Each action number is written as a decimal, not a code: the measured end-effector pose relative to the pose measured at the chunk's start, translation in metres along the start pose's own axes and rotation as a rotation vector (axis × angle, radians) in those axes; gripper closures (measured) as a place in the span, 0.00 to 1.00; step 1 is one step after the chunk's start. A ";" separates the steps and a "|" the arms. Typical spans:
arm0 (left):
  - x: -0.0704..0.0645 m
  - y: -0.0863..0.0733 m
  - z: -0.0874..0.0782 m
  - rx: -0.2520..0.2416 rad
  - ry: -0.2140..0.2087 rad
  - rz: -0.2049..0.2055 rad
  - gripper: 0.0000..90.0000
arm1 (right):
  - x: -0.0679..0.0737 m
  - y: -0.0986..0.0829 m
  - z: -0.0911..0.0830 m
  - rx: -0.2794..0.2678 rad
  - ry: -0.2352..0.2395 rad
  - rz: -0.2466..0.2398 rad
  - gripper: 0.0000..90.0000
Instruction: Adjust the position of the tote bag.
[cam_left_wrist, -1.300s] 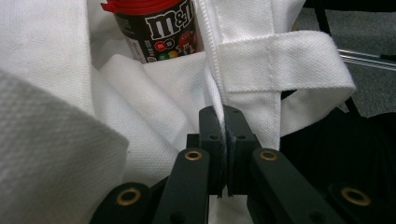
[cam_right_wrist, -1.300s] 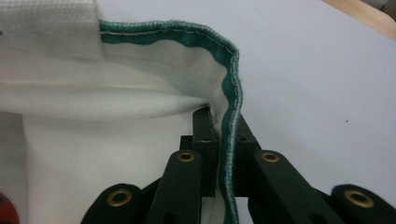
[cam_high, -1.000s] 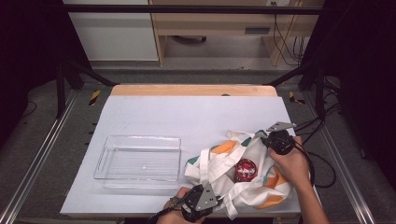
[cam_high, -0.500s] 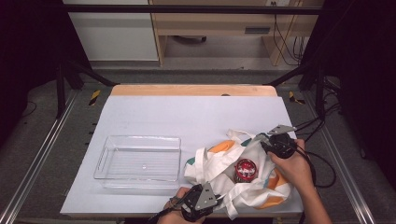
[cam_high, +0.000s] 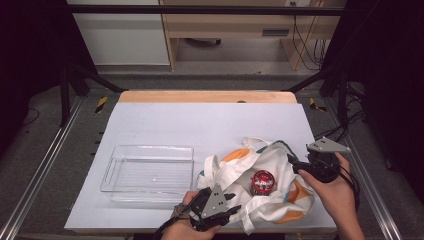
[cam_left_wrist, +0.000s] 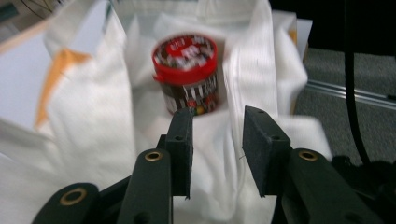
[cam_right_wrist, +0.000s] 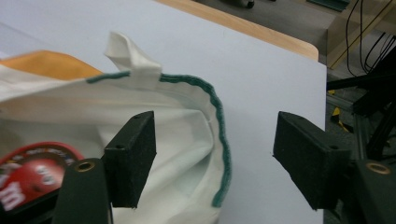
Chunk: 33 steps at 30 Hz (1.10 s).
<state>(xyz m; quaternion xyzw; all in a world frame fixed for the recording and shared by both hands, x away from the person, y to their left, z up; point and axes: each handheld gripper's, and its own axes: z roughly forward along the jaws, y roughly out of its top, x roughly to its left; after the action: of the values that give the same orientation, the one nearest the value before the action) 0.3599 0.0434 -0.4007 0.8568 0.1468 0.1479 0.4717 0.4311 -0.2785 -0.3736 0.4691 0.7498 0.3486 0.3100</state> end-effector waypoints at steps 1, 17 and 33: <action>0.001 0.005 -0.001 -0.009 0.004 0.004 0.71 | 0.004 0.000 -0.005 -0.005 0.012 0.013 0.37; 0.041 0.056 0.056 0.081 0.129 0.024 0.54 | 0.039 -0.009 -0.030 0.023 0.014 0.046 0.39; 0.051 0.043 0.084 0.220 0.179 0.020 0.52 | 0.063 -0.041 -0.039 0.091 0.025 0.009 0.33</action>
<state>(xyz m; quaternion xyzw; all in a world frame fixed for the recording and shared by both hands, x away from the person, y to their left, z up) 0.4445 -0.0233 -0.4011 0.8881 0.1951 0.2112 0.3586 0.3573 -0.2426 -0.3939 0.4818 0.7666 0.3212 0.2775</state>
